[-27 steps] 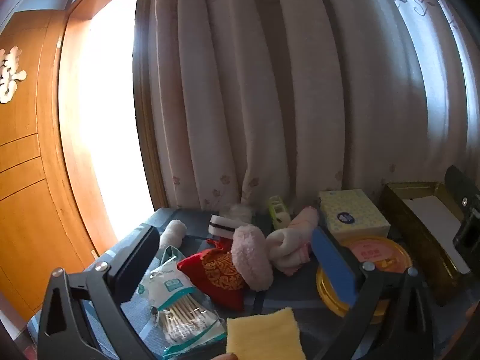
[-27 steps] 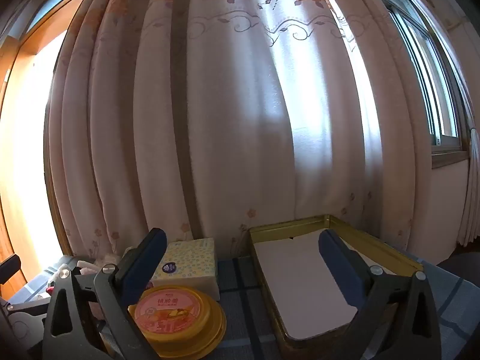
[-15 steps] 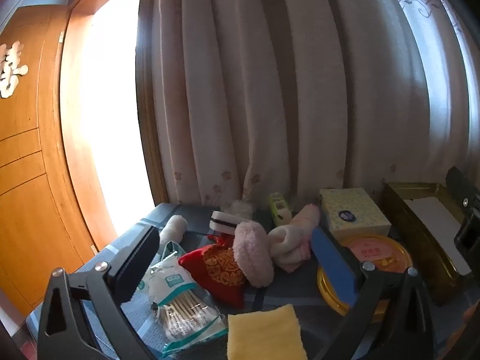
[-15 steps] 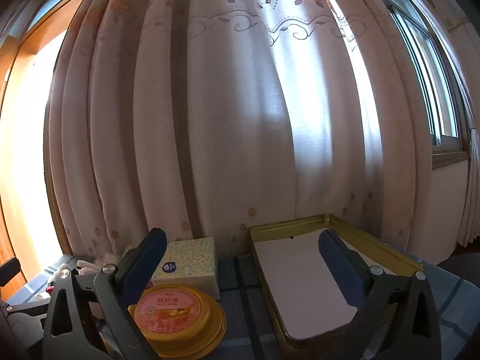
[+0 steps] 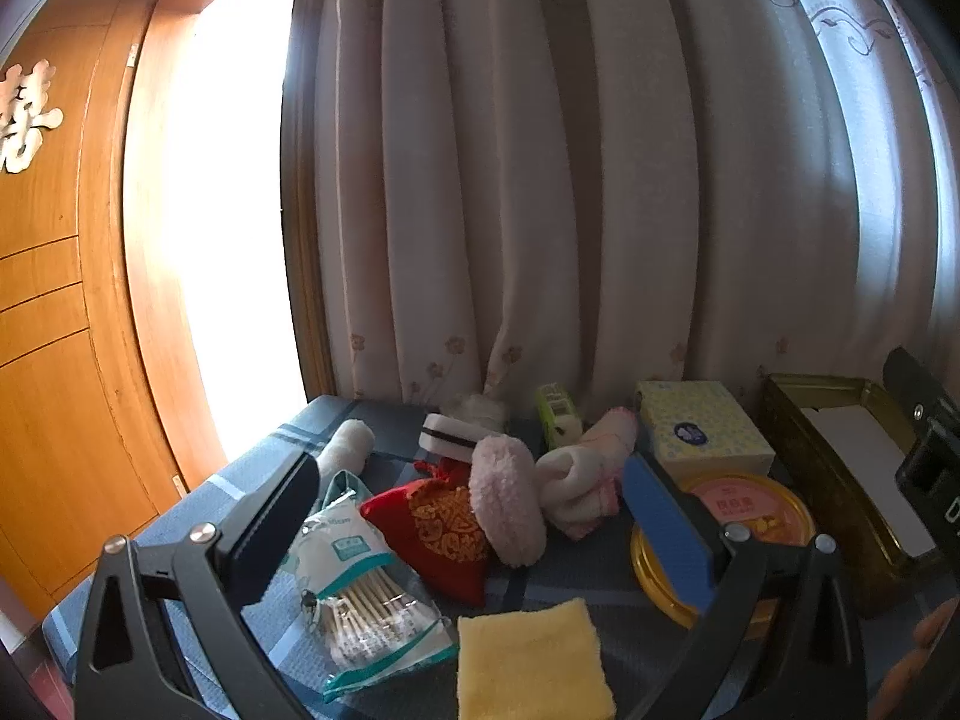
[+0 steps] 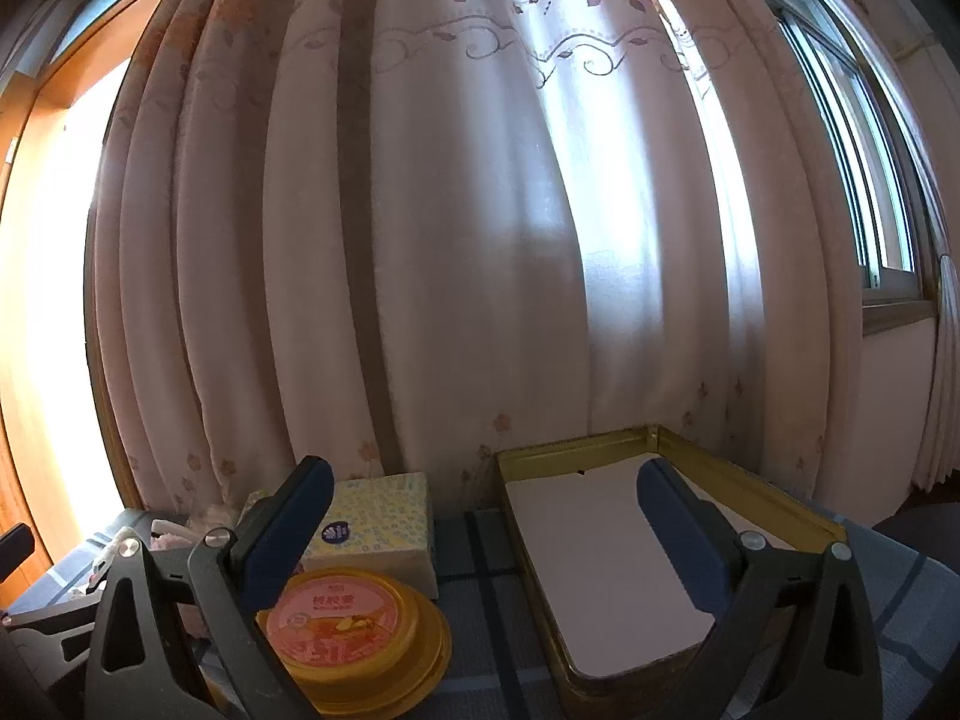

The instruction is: Organize soft objects

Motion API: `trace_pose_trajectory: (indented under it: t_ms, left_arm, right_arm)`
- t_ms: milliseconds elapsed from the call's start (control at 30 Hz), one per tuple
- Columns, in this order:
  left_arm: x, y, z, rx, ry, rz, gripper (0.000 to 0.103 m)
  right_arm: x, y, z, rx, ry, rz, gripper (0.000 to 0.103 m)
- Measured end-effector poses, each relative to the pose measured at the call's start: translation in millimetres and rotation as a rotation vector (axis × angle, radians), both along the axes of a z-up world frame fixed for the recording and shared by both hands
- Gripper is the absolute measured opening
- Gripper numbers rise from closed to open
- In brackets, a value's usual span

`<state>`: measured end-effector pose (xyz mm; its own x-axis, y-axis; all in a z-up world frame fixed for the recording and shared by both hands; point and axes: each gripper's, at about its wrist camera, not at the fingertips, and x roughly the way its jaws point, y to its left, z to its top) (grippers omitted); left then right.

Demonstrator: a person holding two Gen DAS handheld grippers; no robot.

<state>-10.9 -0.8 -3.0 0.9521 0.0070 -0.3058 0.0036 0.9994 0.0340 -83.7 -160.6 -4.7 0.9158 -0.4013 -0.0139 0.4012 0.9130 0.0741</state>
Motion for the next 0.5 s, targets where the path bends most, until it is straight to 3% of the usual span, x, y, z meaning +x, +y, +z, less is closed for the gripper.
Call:
trace_pose_trajectory:
  t_ms: [500]
  left_arm:
    - [-1.9,5.5,2.4,-0.020,0.015,0.007,0.102]
  right_arm:
    - [2.5,-0.9,-0.1,0.009,0.008,0.024,0.102]
